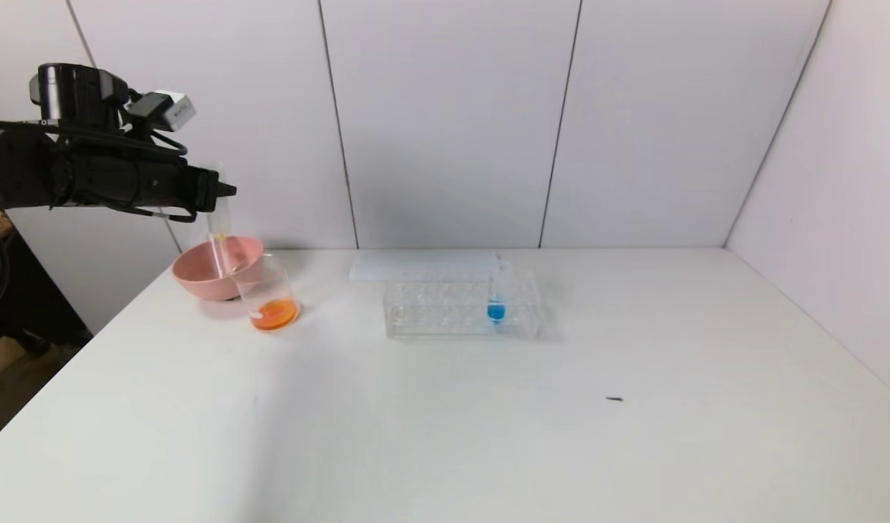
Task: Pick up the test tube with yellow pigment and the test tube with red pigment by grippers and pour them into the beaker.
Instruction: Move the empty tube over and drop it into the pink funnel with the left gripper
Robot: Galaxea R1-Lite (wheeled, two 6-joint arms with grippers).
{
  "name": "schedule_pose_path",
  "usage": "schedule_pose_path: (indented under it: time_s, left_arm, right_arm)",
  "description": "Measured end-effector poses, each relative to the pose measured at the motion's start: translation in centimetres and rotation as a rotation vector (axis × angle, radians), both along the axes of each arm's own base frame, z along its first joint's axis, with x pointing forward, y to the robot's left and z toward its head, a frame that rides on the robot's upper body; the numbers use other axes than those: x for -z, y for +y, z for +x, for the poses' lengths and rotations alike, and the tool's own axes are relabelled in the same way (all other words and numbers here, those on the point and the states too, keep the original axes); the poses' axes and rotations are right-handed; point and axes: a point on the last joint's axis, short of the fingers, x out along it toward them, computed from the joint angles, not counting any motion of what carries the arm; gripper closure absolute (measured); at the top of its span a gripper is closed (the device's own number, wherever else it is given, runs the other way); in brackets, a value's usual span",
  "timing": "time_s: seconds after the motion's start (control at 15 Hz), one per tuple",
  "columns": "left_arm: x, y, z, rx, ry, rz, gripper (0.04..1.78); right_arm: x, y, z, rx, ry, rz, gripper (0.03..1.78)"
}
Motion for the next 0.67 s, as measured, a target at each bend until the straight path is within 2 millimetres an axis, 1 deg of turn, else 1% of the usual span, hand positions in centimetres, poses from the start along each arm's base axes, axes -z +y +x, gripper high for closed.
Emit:
schedule_pose_path:
  time_s: [0.47,0.67]
  left_arm:
    - [0.77,0.90,0.23,-0.062,-0.085,-0.107,1.37]
    - [1.03,0.98,0.44,-0.094,-0.127,-0.102,1.37]
  right_arm:
    - [0.00,0.00,0.00,0.000,0.000,0.000,0.11]
    - [0.00,0.00,0.00,0.000,0.000,0.000,0.11]
